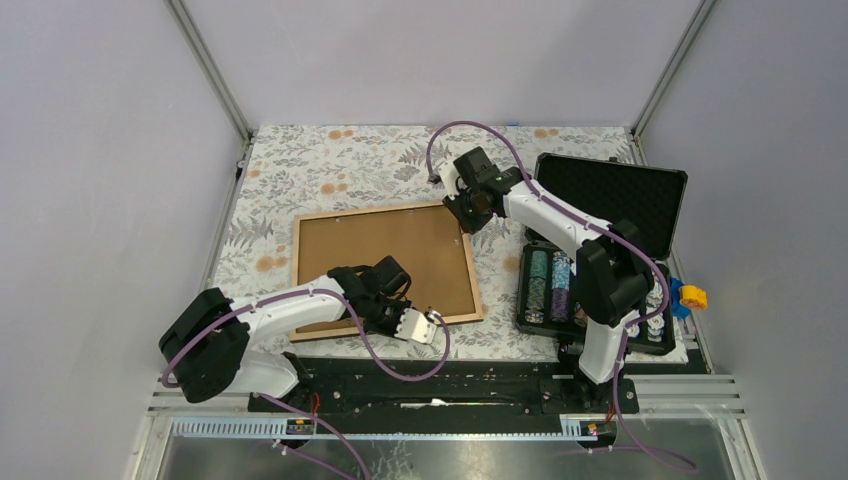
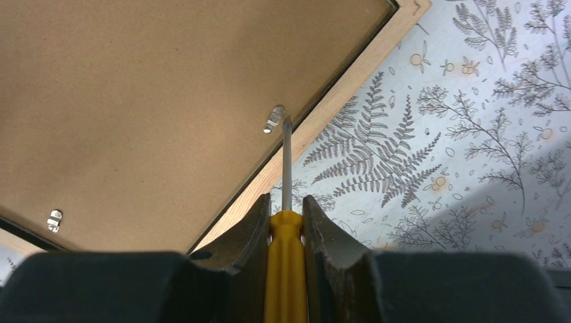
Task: Take the photo out of the frame
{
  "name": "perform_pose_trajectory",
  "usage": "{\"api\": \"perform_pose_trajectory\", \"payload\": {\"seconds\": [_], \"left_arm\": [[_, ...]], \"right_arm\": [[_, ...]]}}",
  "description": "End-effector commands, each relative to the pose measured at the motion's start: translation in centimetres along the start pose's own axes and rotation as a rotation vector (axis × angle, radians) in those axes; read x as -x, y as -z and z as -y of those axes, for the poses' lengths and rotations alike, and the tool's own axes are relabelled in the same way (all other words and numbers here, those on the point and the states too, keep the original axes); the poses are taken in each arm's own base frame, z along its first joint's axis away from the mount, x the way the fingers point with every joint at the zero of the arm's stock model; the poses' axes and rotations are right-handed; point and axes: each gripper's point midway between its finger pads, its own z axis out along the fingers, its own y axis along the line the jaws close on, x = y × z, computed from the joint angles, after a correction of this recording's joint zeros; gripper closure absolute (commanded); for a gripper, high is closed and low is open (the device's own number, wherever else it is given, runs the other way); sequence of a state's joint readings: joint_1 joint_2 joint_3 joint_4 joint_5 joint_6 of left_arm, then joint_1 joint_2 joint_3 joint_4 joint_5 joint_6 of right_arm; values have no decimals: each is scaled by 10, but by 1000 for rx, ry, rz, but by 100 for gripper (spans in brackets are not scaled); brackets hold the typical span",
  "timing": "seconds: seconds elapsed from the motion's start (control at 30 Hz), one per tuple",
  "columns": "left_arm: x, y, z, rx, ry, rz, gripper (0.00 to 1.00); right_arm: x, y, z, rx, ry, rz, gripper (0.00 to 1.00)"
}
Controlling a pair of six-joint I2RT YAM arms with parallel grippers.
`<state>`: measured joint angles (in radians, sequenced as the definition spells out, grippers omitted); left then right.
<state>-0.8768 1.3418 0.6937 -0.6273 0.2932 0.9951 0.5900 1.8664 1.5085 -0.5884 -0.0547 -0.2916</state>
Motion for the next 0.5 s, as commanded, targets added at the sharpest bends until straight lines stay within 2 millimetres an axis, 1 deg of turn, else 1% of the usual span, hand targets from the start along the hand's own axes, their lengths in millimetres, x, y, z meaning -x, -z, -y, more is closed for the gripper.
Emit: {"api": "perform_pose_trajectory", "payload": {"seconds": [0.0, 0.3, 0.47], "left_arm": [[-1, -15, 14, -71, -27, 22, 78], [-2, -14, 13, -64, -25, 16, 78], [-3, -14, 13, -64, -19, 15, 78]], "right_arm": [[1, 1, -10, 51, 5, 1, 100], [-1, -1, -26, 135, -7, -8, 100], [-2, 1, -27, 139, -10, -14, 100]]}}
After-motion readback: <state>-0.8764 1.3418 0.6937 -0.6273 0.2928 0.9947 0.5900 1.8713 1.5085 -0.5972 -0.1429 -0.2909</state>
